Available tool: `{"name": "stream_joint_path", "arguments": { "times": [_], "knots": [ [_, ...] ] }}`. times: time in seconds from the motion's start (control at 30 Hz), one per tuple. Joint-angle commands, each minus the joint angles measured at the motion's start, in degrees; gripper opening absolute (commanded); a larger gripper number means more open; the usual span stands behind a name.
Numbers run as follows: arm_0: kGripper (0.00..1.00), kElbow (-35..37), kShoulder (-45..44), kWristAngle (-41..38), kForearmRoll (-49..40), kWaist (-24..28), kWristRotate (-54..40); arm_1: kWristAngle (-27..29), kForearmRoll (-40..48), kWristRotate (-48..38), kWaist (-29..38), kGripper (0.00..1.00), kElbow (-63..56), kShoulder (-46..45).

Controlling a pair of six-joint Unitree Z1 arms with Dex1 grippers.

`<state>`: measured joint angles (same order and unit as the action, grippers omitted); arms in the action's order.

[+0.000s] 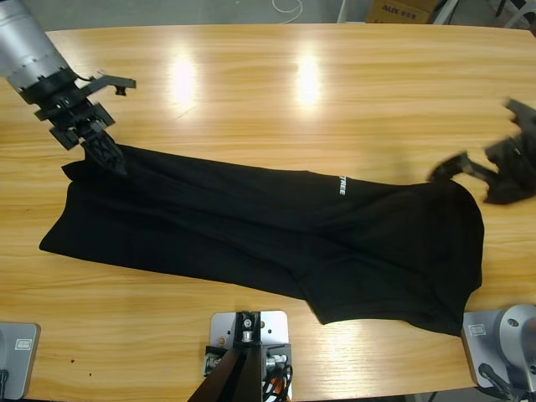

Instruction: Fold clothes

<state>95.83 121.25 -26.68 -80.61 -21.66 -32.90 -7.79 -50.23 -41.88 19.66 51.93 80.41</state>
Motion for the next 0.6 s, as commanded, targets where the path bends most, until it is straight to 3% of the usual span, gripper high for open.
{"name": "stream_joint_path", "arguments": {
  "times": [0.03, 0.13, 0.37, 0.47, 0.6],
  "knots": [
    [0.968, -1.2, 2.7, 2.2, 1.7, -2.8, -0.8, 0.3, 5.1, -14.7, 0.1, 0.987, -9.5, 0.5],
    [0.968, -1.0, 3.1, 1.6, 1.7, -3.1, -0.8, -1.4, 8.3, -18.7, 3.5, 0.927, -10.0, 3.8],
    [0.968, -1.0, 3.5, 0.9, 1.6, -5.1, -0.8, -2.4, 15.7, -27.7, 6.9, 0.927, -10.1, 18.7],
    [0.970, -1.1, 3.2, 0.9, 1.5, -5.6, -0.8, 0.0, 16.8, -27.2, 6.9, 0.927, -9.9, 22.4],
    [0.991, -1.1, 3.0, 0.9, 1.5, -5.2, -0.8, 6.9, 17.2, -19.3, 6.5, 0.918, -6.4, 24.8]
  ]
}}
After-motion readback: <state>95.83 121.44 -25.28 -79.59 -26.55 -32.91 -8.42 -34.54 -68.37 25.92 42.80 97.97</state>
